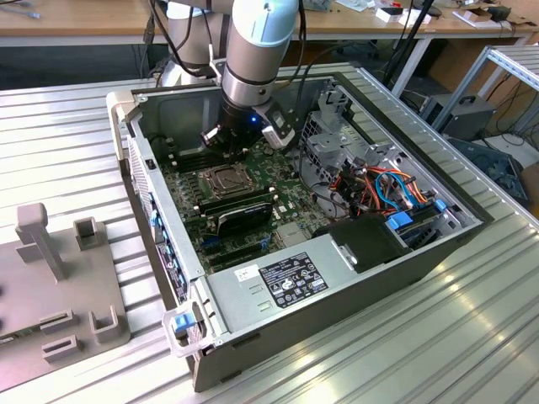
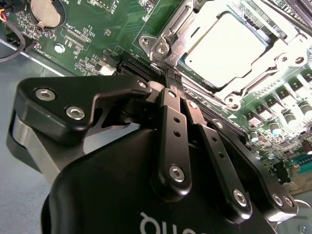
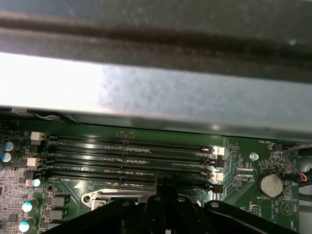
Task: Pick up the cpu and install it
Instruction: 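Install the first cpu locking lever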
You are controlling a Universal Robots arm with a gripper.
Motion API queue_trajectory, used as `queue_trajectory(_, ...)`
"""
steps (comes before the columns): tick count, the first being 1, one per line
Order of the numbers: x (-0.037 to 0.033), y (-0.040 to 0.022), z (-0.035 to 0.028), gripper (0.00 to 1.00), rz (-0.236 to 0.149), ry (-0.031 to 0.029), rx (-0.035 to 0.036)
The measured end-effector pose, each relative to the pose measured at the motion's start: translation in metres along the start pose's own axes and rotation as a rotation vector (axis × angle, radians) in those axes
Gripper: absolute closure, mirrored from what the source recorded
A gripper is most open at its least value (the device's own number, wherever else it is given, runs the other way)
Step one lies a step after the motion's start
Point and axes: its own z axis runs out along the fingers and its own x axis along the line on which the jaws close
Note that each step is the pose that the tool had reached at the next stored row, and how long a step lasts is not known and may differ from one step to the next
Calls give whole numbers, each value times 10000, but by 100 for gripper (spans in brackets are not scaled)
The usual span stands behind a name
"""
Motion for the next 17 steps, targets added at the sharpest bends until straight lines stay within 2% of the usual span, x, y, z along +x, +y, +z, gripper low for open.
queue_trajectory(9,0,-1,15,89,0,-2,-3)
queue_trajectory(11,-2,4,-1,89,0,-10,-17)
queue_trajectory(13,-3,7,-35,89,-1,-3,5)
queue_trajectory(15,-3,18,-44,89,-3,5,112)
queue_trajectory(16,-4,18,-43,89,-8,13,209)
queue_trajectory(17,-3,18,-44,89,-13,25,367)
